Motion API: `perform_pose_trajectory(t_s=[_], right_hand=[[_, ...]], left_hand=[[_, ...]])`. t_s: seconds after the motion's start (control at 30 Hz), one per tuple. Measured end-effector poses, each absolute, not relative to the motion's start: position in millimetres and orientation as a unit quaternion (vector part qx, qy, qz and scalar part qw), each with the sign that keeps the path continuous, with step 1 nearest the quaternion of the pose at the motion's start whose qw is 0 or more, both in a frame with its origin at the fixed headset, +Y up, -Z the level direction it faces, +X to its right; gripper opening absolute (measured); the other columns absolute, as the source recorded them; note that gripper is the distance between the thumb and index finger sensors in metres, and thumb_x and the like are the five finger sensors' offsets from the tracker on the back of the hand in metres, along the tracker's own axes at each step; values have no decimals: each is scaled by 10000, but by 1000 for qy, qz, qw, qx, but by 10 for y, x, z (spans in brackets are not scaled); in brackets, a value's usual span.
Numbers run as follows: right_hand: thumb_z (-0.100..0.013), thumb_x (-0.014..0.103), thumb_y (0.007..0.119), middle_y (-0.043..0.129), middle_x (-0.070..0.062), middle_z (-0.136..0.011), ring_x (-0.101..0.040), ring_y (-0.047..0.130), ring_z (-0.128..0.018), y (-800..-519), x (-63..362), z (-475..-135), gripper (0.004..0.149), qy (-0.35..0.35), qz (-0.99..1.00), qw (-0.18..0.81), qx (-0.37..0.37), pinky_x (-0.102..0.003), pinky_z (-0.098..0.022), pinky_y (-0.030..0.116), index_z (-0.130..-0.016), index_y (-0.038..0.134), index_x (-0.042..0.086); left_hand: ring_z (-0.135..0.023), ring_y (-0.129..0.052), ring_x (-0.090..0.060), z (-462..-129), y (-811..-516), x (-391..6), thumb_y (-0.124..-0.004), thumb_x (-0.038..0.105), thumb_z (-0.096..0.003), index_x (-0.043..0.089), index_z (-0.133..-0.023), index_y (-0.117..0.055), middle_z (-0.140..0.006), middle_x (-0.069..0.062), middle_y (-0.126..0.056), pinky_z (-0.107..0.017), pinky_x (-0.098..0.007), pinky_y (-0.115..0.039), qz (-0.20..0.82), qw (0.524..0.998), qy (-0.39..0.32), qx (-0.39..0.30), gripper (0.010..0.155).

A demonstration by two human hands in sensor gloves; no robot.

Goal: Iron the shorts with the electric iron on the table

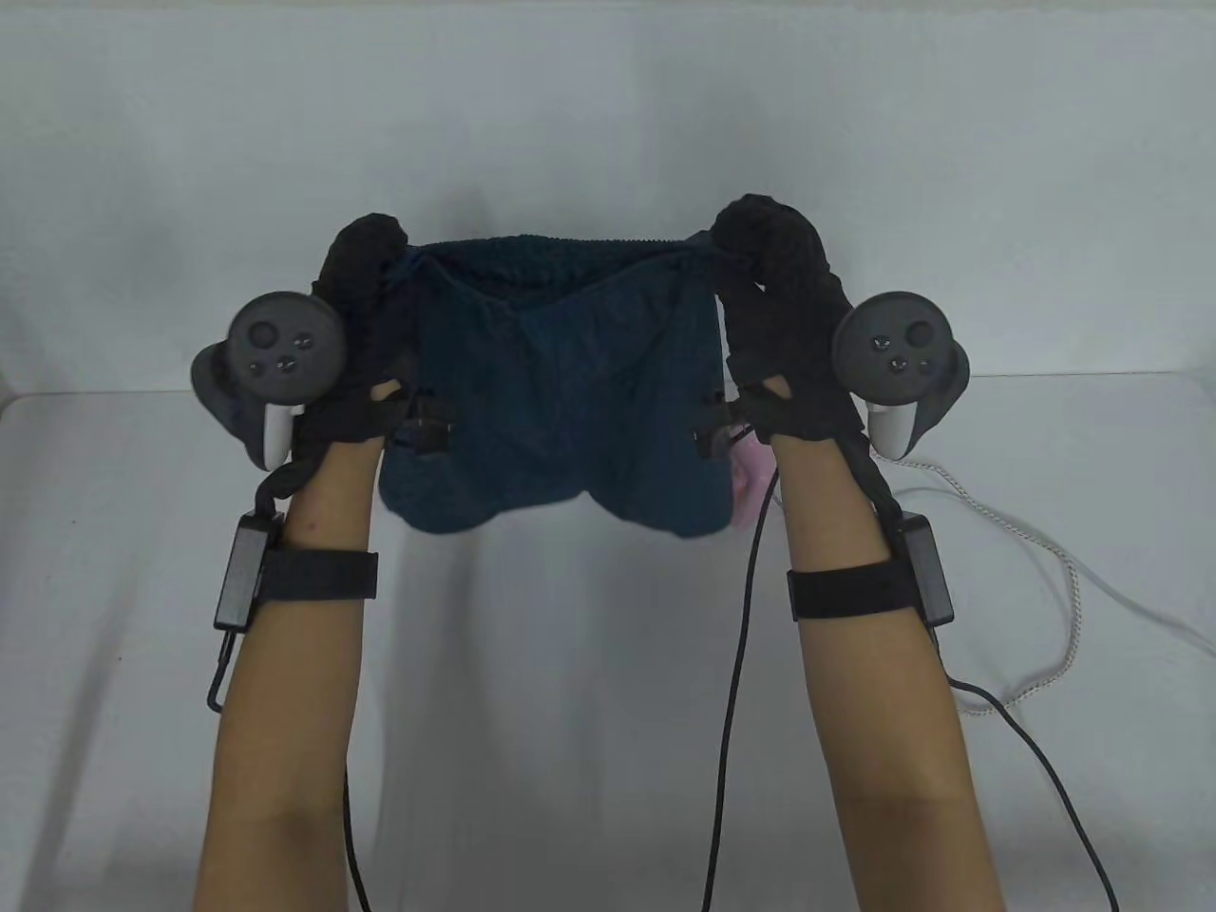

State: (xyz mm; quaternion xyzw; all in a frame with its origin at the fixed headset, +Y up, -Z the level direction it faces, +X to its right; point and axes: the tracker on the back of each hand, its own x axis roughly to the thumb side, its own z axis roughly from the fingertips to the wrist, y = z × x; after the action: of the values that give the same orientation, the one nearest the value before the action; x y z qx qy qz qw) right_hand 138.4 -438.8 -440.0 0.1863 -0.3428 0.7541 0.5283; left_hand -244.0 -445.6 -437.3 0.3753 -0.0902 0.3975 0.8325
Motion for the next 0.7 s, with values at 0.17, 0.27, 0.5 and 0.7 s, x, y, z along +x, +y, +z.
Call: perform_pose_trajectory(t_s=[0.17, 0.27, 0.5, 0.7], right_hand=[[-427, 331, 926, 762, 68, -946, -256, 964, -829, -4885, 1477, -4280, 462, -325, 789, 472, 223, -499, -713, 697, -839, 720, 367], [-424, 337, 931, 772, 64, -938, -264, 935, -862, -5367, 1522, -4210, 461, -254, 837, 427, 227, -494, -726, 664, -837, 727, 360], [-431, 348, 919, 825, 52, -874, -248, 996, -795, -6252, 1315, -4026, 471, 4, 934, 255, 252, -485, -728, 647, -860, 727, 335], [-425, 348, 919, 835, 66, -865, -247, 1008, -779, -6757, 973, -3673, 475, 112, 937, 102, 314, -509, -735, 623, -862, 732, 345]], left_hand=[[-767, -1044, -150, -4175, -4981, -2626, -907, 246, -474, 358, -879, -686, -967, 61, -803, -585, -386, -885, 415, 844, -156, 302, 475], [-803, -1020, -152, -4072, -5491, -2693, -915, 235, -470, 353, -873, -700, -973, 62, -801, -624, -389, -845, 380, 885, -166, 212, 472], [-762, -1058, -150, -3811, -6454, -2693, -922, 240, -455, 357, -865, -723, -950, 62, -839, -629, -397, -830, 237, 958, -164, -17, 470], [-783, -1046, -153, -3606, -6954, -2600, -920, 240, -459, 380, -858, -723, -963, 78, -828, -644, -401, -812, 116, 960, -183, -176, 467]])
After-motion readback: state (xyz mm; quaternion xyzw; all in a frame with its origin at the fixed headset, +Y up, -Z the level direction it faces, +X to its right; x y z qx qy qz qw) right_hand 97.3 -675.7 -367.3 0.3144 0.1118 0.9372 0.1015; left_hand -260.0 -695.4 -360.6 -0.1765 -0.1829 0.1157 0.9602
